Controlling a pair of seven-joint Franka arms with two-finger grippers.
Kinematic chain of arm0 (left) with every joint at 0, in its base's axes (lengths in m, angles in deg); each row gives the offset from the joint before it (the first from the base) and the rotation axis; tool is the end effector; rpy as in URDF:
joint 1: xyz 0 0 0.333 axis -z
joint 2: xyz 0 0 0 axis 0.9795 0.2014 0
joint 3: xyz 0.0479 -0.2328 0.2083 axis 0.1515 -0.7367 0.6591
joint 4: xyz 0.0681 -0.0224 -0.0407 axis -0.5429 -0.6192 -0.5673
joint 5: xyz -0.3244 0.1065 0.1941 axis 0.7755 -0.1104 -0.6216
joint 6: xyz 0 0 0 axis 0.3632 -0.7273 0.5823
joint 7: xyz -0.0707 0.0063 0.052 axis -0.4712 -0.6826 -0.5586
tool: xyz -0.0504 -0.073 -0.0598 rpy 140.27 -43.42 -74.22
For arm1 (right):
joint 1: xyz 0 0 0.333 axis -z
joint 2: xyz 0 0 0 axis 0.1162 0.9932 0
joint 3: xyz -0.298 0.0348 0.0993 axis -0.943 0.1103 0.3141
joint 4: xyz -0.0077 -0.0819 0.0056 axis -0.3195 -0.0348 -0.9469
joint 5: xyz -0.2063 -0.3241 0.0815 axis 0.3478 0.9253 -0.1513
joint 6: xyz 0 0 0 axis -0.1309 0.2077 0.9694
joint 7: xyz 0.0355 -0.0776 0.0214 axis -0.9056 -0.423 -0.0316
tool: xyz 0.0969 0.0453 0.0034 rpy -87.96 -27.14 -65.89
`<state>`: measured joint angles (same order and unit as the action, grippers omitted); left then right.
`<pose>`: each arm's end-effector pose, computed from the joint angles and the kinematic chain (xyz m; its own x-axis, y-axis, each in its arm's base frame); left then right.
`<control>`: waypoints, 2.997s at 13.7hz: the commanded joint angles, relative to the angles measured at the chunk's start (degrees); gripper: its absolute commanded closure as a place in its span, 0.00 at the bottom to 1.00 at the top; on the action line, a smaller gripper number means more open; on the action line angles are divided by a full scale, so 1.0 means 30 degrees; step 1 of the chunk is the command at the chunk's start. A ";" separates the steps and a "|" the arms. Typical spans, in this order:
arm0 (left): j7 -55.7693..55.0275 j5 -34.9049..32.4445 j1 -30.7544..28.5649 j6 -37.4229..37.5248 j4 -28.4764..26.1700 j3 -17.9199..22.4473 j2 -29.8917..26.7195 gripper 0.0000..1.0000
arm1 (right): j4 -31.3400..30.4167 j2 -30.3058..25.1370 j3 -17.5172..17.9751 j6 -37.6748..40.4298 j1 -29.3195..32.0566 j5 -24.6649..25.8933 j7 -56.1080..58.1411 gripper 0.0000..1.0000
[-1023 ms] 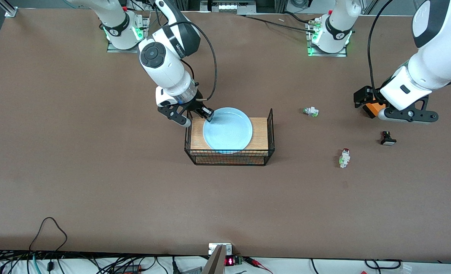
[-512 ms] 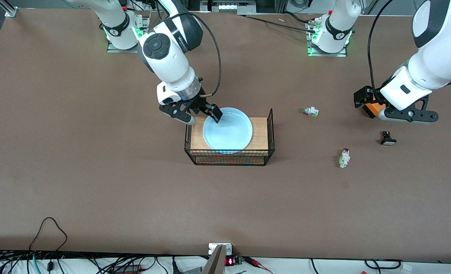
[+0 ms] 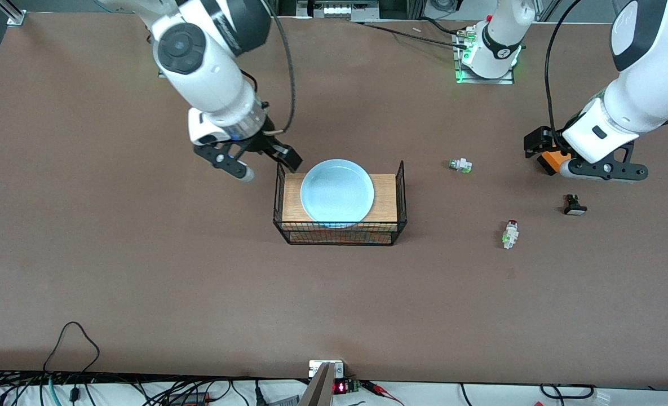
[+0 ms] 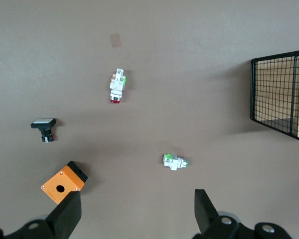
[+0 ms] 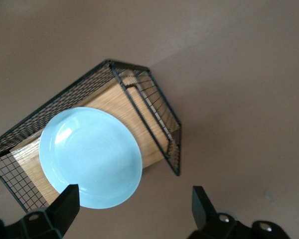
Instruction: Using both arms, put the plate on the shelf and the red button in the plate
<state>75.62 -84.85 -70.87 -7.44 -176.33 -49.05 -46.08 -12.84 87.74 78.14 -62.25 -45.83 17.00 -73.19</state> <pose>0.5590 -0.0758 0.5343 0.9893 -0.0781 -0.1230 -0.0780 -0.9969 0.0061 0.5468 0.3623 0.5106 0.8550 -0.5110 -0.0885 -0.5186 -0.8428 -0.1440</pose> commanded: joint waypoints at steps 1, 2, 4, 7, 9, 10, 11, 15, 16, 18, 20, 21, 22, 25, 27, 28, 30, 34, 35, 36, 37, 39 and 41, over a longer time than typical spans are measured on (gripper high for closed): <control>-0.0055 0.0402 -0.0188 0.0656 0.0639 -0.0032 0.0827 0.00 | 0.2061 0.0101 -0.0054 0.3018 0.0601 0.2609 0.2716 0.00; -0.0083 0.0315 -0.0130 0.0686 0.0581 -0.0061 0.1120 0.00 | 0.2327 0.0071 -0.0025 0.3753 0.0602 0.3756 0.3833 0.00; -0.0084 0.0285 -0.0275 0.0978 0.0376 -0.0062 0.2523 0.00 | 0.2447 -0.0366 0.0092 0.4549 0.0631 0.5256 0.5243 0.00; 0.0149 -0.0499 -0.1065 -0.0332 0.0405 0.0027 0.4136 0.00 | 0.2446 -0.0924 0.0122 0.4786 0.1505 0.6196 1.0913 0.00; 0.0180 -0.0945 -0.1213 -0.1682 0.0346 0.0026 0.5366 0.00 | 0.2418 -0.1216 0.0093 0.4786 0.2530 0.6141 1.3384 0.00; -0.0052 -0.0945 -0.1214 -0.1861 0.0288 0.0026 0.5835 0.00 | 0.2417 -0.1305 0.0093 0.4786 0.2999 0.6111 1.4207 0.00; -0.0054 -0.0974 -0.1214 -0.2588 -0.0090 0.0026 0.6304 0.00 | 0.2417 -0.1480 0.0093 0.4786 0.3584 0.6053 1.5259 0.00; 0.0848 -0.1817 -0.1594 -0.7067 -0.0856 0.0027 0.8207 0.00 | 0.1512 -0.2679 0.0093 0.4932 0.6308 0.5994 1.9305 0.00; 0.1840 -0.2027 -0.1885 -0.7948 -0.0885 0.0026 0.8677 0.00 | 0.1190 -0.3060 0.0093 0.5281 0.6836 0.5965 1.9777 0.00; 0.2376 -0.2145 -0.2093 -0.8947 -0.0972 0.0026 0.9439 0.00 | 0.0866 -0.3473 0.0093 0.5664 0.7251 0.6285 1.9112 0.00; 0.2873 -0.2147 -0.2093 -1.0732 -0.1031 -0.0003 1.0640 0.00 | 0.0254 -0.3853 0.0093 0.5637 0.7952 0.6286 1.8991 0.00; 0.2875 -0.2147 -0.2093 -1.0798 -0.1002 -0.0003 1.0819 0.00 | 0.0075 -0.3884 0.0064 0.5723 0.8129 0.6229 1.8904 0.00; 0.2875 -0.2147 -0.2006 -1.0798 -0.1002 -0.0003 1.0878 0.00 | -0.0216 -0.4029 0.0063 0.5956 0.8334 0.6228 1.8903 0.00; 0.2875 -0.2147 -0.1859 -1.0740 -0.0943 -0.0003 1.1113 0.20 | -0.0833 -0.4207 0.0063 0.6429 0.8772 0.5967 1.9371 0.00; 0.2846 -0.2147 -0.1770 -1.0652 -0.0827 -0.0003 1.1113 0.46 | -0.1040 -0.4061 0.0063 0.6311 0.9212 0.5936 1.9372 0.00; 0.2846 -0.2176 -0.1741 -1.0652 -0.0710 0.0026 1.1142 0.50 | -0.1040 -0.3857 0.0063 0.6165 0.9215 0.6022 1.9139 0.00; 0.2846 -0.2293 -0.1741 -1.0652 -0.0621 0.0026 1.1288 0.57 | -0.1039 -0.3622 0.0092 0.4912 0.9099 0.6111 1.9166 0.00; 0.3606 -0.2293 -0.2033 -1.0681 0.0050 -0.0003 1.2020 0.58 | -0.0894 -0.3503 0.0093 0.3262 0.9127 0.4274 1.9225 0.00; 0.3695 -0.2293 -0.2005 -1.0681 0.0082 -0.0003 1.2109 0.64 | -0.0893 -0.3591 0.0093 0.3524 0.9098 0.3946 1.9283 0.00; 0.3696 -0.2293 -0.2005 -1.0652 0.0140 -0.0003 1.2051 0.76 | -0.0893 -0.3678 0.0093 0.3932 0.9156 0.3711 1.9226 0.00; 0.3696 -0.2293 -0.2005 -1.0652 0.0170 -0.0003 1.1935 0.85 | -0.0922 -0.3737 0.0006 0.4169 0.9272 0.2403 1.9254 0.00; 0.3579 -0.2293 -0.1773 -0.9810 0.0228 -0.0178 1.1004 0.89 | -0.0952 -0.3855 0.0005 0.4171 0.9273 0.2009 1.9283 0.00; 0.3404 -0.2205 -0.1275 -0.7357 0.1334 -0.0499 1.0063 0.90 | -0.1039 -0.4146 -0.0025 0.4636 0.9448 0.2039 1.9226 0.00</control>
<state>85.76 -90.60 -76.11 -36.57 -175.00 -49.76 -12.29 -15.35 76.91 77.78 -49.94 -18.57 24.25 -15.43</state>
